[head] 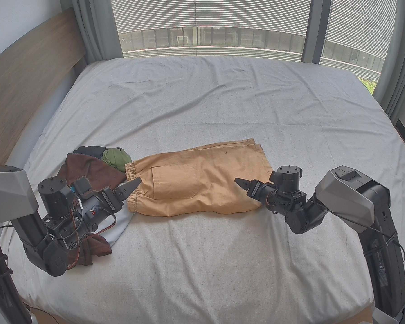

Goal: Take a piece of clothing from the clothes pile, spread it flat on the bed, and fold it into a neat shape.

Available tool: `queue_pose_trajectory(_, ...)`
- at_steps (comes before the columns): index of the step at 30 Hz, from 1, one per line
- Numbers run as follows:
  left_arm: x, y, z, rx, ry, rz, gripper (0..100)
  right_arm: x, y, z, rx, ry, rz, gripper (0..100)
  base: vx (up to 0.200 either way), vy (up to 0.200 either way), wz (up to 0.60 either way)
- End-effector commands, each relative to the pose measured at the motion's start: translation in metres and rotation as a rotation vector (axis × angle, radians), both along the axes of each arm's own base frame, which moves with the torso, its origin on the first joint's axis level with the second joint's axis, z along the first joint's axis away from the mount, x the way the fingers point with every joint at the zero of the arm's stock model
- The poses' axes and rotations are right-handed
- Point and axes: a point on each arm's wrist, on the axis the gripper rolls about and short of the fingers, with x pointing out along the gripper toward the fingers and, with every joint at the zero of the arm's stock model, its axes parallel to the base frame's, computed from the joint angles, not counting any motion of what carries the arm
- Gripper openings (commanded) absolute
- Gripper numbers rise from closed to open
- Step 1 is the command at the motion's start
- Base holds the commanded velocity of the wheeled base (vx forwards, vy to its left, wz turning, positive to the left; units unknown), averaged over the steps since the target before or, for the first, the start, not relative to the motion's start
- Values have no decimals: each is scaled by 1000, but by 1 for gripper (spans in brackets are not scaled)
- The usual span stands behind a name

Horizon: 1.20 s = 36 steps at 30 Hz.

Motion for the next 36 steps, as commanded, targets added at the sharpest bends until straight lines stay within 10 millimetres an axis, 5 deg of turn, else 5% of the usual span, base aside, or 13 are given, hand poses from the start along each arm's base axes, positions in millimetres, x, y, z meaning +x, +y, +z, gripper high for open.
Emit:
queue_pose_trajectory(1,1,0,-1,-1,2,0,100,1,1,-12,-1,-12,-7,0,0,0,0)
queue_pose_trajectory(10,2,1,-2,0,5,3,100,-3,0,-14,-12,-5,-27,0,0,0,0)
queue_pose_trajectory(24,4,2,0,-13,2,12,100,-39,-19,36,-88,-51,-11,0,0,0,0)
queue_pose_trajectory(36,4,2,-1,-12,5,12,100,-92,-55,16,-272,96,12,0,0,0,0)
